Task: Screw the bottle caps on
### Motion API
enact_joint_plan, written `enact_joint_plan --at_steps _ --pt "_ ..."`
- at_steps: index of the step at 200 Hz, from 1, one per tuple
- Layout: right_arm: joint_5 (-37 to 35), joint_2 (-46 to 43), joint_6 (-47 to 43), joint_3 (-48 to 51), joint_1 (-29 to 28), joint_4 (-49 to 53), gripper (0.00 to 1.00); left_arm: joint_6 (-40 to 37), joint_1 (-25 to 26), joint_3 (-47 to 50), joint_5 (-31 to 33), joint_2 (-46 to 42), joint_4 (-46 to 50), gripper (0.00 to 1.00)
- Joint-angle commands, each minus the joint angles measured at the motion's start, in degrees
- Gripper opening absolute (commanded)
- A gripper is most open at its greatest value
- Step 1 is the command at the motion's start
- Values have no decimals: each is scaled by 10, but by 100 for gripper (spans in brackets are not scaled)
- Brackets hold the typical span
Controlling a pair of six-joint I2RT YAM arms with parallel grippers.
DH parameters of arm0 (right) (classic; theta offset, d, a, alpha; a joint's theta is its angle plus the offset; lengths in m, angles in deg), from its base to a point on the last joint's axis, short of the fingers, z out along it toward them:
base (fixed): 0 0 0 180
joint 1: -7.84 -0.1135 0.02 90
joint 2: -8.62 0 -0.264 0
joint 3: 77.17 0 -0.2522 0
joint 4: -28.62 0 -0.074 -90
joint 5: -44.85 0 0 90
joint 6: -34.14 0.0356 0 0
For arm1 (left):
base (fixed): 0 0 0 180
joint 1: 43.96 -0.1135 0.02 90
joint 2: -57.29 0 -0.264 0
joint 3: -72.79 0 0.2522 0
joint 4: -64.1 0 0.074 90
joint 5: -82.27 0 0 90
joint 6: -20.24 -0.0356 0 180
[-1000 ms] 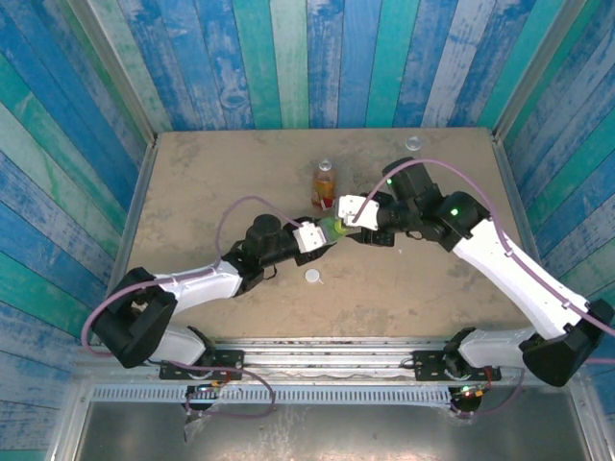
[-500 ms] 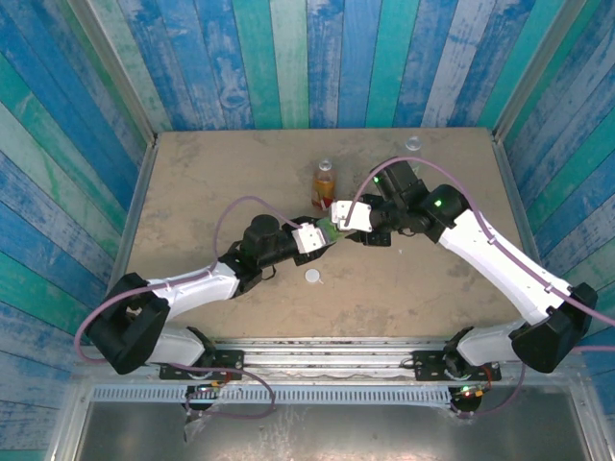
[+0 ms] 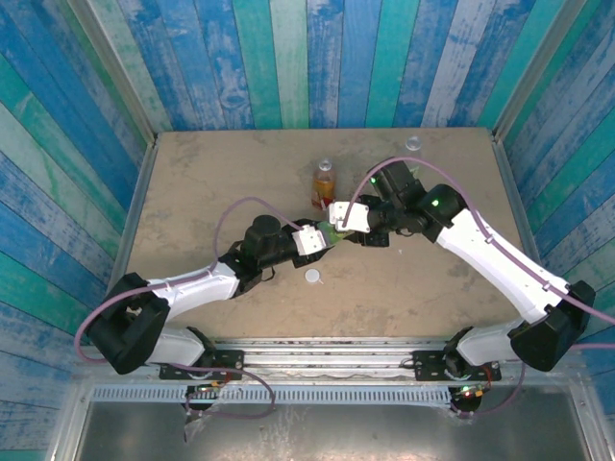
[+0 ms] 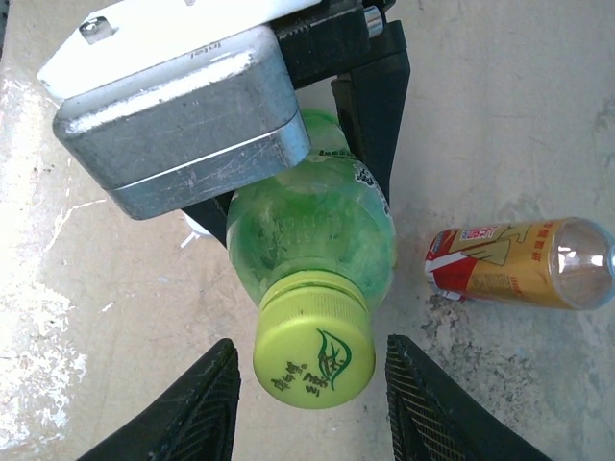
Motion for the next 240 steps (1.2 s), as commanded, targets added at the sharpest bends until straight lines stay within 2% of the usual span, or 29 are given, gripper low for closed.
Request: enact_joint_plan --at_steps 1,55,79,90,103,114,125,145,159,172,190,208,240 --pt "-2 6 6 -16 -5 3 42 -7 4 -16 -10 -19 9 59" --pt "-12 7 27 -12 -6 3 32 -6 5 -17 -7 -16 7 59" --pt "-17 3 81 -14 -4 -6 27 -4 5 -17 5 -10 -12 59" --pt "-52 -1 161 -9 -5 -45 23 -2 5 -18 15 -5 -26 59" --pt "-108 -6 313 1 -4 -92 20 -1 5 -22 24 3 -42 59" --pt "-109 -9 408 0 -3 -98 21 -2 5 -29 27 11 -48 59" --pt "-115 -13 542 2 1 -110 18 -2 5 -35 29 17 -53 59" --pt "-46 -26 755 22 22 -116 17 -4 5 -39 27 23 -58 58" --pt "6 -42 834 47 31 -138 21 -6 4 -38 24 21 -57 58" --pt "34 -56 833 60 38 -150 26 -11 5 -35 19 16 -51 59" --pt "34 -74 767 67 47 -144 35 -14 5 -29 13 12 -54 59" --pt "52 -88 630 64 52 -125 48 -15 5 -26 11 9 -55 59" --pt "43 -114 421 55 52 -85 55 -29 5 -22 6 -3 -52 57"
